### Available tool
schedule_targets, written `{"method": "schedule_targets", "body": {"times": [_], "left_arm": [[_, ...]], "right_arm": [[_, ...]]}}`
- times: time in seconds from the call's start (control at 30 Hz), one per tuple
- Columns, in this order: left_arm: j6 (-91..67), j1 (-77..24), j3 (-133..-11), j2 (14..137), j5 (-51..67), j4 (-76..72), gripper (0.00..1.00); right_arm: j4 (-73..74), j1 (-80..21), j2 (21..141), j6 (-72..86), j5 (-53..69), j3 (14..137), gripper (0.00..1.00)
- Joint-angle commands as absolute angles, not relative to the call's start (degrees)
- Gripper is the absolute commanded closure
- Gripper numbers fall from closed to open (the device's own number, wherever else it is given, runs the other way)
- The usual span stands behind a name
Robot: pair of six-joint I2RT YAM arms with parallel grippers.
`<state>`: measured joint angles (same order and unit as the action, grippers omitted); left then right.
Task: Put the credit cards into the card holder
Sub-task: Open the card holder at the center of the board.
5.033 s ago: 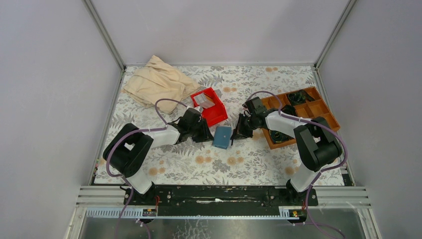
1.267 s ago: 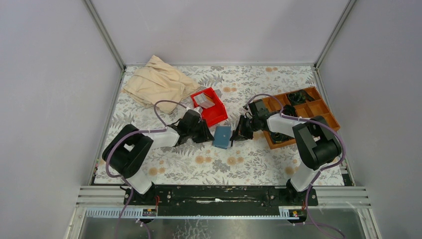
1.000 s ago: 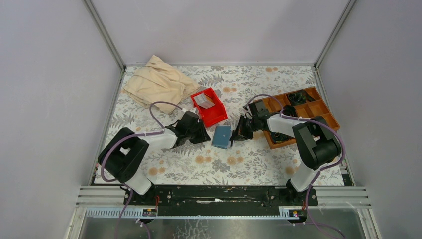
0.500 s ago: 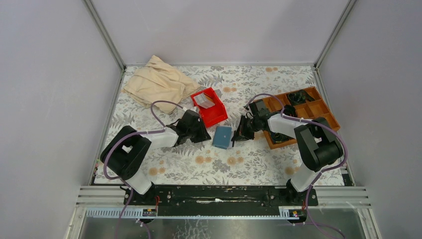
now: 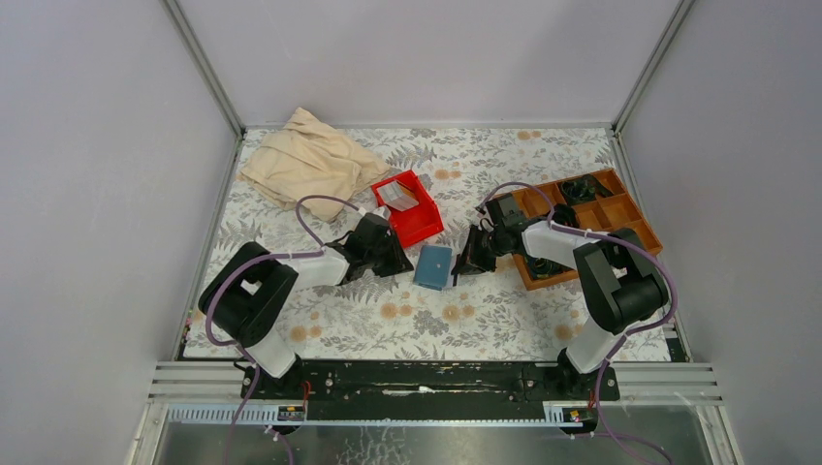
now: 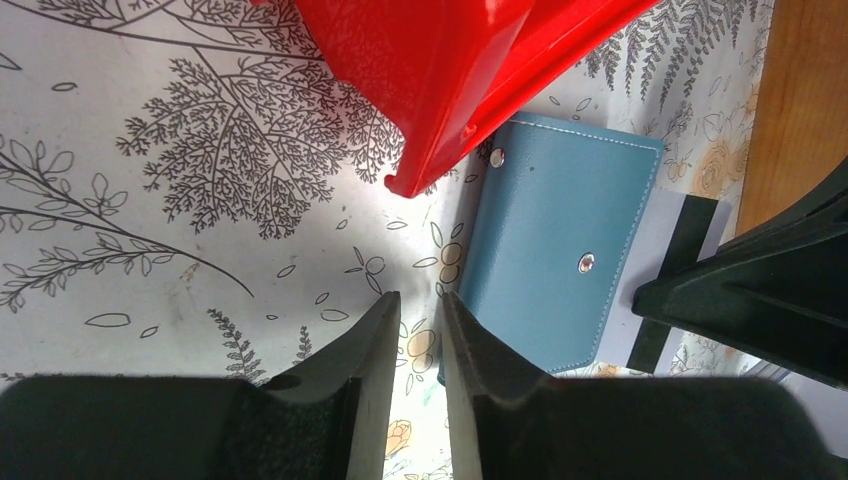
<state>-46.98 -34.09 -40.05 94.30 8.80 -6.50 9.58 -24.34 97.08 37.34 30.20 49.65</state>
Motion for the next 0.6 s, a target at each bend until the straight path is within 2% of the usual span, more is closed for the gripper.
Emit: {"method": "schedule_targets", "body": {"times": [0.0, 0.57], "left_arm": [[-45.3, -34.3, -37.1, 98.5, 7.1, 2.2, 0.70], [-45.5, -34.3, -36.2, 99.2, 7.6, 1.2, 0.70]], "right_arm": [[12.0, -23.7, 96.4, 35.8, 27.3, 50.5, 1.00], [11.5, -22.9, 96.8, 35.6, 28.2, 50.0, 1.00]]}}
